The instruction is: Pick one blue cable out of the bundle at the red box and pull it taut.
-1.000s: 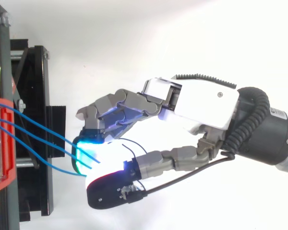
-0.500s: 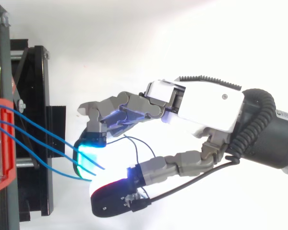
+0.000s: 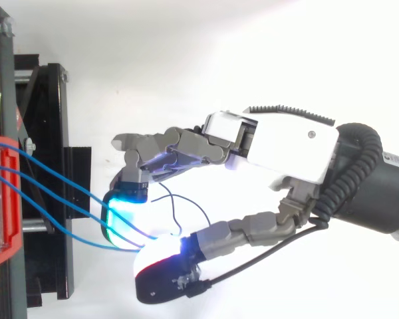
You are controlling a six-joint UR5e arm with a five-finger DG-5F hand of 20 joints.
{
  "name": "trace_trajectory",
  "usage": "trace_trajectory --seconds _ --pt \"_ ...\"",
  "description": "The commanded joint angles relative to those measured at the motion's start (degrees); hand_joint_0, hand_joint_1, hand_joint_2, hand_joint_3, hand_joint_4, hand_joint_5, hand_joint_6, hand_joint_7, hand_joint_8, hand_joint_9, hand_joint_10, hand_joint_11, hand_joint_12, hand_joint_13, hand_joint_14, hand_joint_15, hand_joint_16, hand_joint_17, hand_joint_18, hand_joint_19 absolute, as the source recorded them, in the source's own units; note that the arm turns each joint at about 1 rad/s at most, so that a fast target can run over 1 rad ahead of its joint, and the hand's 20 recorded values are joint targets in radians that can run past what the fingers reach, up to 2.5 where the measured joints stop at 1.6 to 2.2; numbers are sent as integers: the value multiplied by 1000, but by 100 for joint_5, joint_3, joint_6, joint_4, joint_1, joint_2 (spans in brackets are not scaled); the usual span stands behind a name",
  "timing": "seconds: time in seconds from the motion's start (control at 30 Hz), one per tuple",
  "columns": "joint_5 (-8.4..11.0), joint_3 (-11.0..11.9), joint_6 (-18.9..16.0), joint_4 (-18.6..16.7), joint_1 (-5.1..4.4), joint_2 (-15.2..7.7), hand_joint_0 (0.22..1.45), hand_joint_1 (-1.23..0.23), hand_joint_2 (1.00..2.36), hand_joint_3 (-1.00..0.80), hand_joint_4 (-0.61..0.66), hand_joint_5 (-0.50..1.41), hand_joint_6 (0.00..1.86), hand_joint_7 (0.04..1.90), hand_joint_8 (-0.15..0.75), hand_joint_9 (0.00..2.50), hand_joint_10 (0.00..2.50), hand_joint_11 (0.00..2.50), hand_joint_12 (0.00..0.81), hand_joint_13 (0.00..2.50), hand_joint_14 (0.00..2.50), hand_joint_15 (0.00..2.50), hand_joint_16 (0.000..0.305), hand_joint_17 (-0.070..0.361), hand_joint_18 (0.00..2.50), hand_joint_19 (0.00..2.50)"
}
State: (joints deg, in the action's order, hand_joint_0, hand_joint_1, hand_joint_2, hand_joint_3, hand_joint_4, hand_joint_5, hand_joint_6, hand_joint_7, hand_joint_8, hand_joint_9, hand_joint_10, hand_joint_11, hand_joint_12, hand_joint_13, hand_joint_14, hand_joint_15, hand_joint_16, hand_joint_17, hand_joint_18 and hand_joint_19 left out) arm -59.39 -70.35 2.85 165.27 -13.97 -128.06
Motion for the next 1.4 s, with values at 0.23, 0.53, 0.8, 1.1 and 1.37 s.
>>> trace_trajectory --seconds 0.23,0.53,0.8,1.1,1.37 --pt "-2 -5 23 5 0 0 593 -954 1000 -500 212 -250 808 1026 327 380 12 576 409 137 0 66 61 138 438 238" --pt "7 4 23 -3 0 0 554 -860 1000 -500 241 -233 807 1019 357 455 12 602 424 183 2 94 63 142 467 296" --pt "7 -5 23 -3 0 0 581 -797 1000 -500 226 -194 796 1047 367 567 12 609 425 267 4 129 61 138 537 360" --pt "7 4 23 -12 0 0 646 -777 1008 -407 223 -175 780 1097 371 629 15 600 421 324 4 147 60 134 587 364" --pt "7 4 23 5 -9 0 657 -837 1022 -184 198 -196 842 1116 373 629 16 615 420 338 4 149 59 134 613 359"
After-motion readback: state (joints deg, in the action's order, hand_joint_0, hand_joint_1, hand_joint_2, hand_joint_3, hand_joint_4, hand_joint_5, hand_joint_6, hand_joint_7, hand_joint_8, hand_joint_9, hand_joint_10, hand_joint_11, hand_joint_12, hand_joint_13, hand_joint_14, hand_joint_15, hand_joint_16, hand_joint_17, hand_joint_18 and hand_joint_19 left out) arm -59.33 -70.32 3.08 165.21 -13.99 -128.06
